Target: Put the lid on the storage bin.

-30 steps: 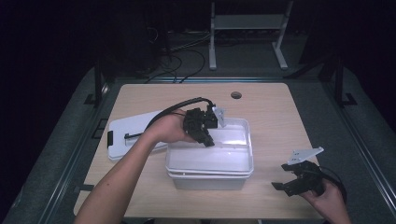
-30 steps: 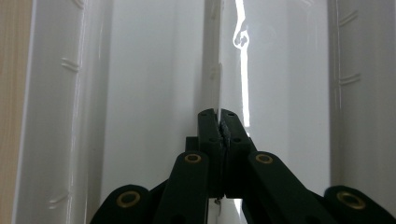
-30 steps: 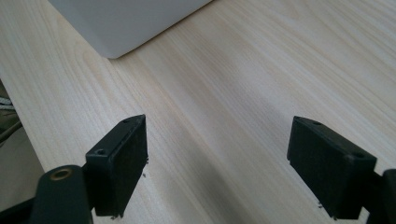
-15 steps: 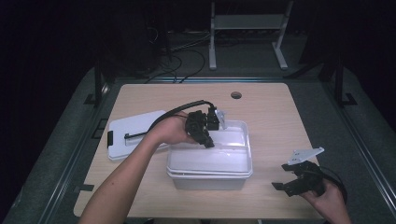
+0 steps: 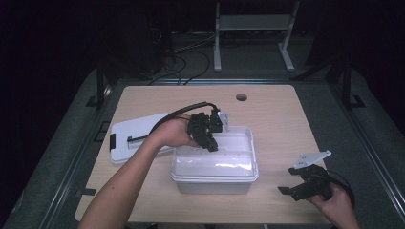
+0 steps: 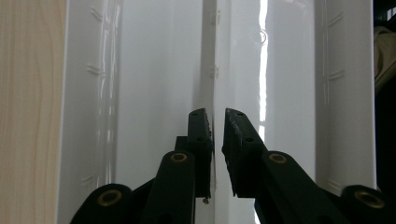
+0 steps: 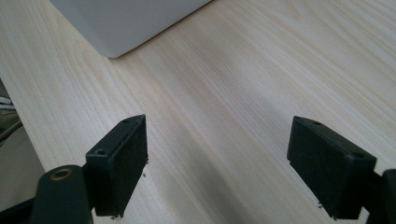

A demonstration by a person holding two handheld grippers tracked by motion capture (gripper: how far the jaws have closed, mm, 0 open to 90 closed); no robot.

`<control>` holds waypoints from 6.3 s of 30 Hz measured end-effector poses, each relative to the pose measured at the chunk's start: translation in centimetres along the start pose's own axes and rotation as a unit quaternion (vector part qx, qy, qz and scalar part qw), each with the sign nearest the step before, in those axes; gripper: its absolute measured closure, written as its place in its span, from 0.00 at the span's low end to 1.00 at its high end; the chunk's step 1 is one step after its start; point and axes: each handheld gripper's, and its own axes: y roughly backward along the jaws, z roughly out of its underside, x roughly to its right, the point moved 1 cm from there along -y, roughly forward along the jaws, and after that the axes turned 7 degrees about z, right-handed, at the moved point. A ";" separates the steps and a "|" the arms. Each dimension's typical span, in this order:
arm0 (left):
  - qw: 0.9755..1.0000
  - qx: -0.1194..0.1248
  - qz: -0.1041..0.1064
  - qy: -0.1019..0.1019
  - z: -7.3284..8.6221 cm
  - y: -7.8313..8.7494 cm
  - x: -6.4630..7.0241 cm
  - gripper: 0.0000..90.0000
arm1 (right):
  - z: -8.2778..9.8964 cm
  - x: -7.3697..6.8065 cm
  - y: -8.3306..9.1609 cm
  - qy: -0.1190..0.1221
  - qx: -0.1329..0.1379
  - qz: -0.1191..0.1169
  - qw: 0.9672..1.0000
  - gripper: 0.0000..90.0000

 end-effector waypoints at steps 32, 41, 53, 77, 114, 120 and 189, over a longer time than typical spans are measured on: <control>0.992 0.074 -0.058 0.079 13.3 6.0 0.2 0.75 | -0.2 -0.1 -0.3 -0.008 -0.004 0.003 1.000 0.22; 0.985 0.076 -0.089 0.124 19.4 6.0 -0.9 0.73 | -0.2 0.0 -0.5 -0.009 -0.008 0.003 1.000 0.22; 0.979 0.072 -0.101 0.164 23.9 3.6 -3.5 0.67 | -0.3 0.1 -0.9 -0.007 -0.013 0.002 1.000 0.22; 0.974 0.039 -0.107 0.193 26.2 0.0 -7.2 0.63 | -0.3 0.4 -0.9 -0.015 -0.015 0.005 1.000 0.22; 0.974 -0.001 -0.129 0.187 26.6 4.1 -3.7 0.94 | -0.5 0.0 -1.2 -0.011 -0.019 0.005 1.000 0.22; 0.974 0.034 -0.128 0.182 26.7 7.1 -1.5 0.94 | -0.6 -0.1 -1.2 -0.007 -0.017 0.004 1.000 0.22; 0.996 0.071 -0.061 0.006 5.5 9.9 2.6 0.94 | -0.6 0.1 -1.0 -0.008 -0.007 -0.005 1.000 0.21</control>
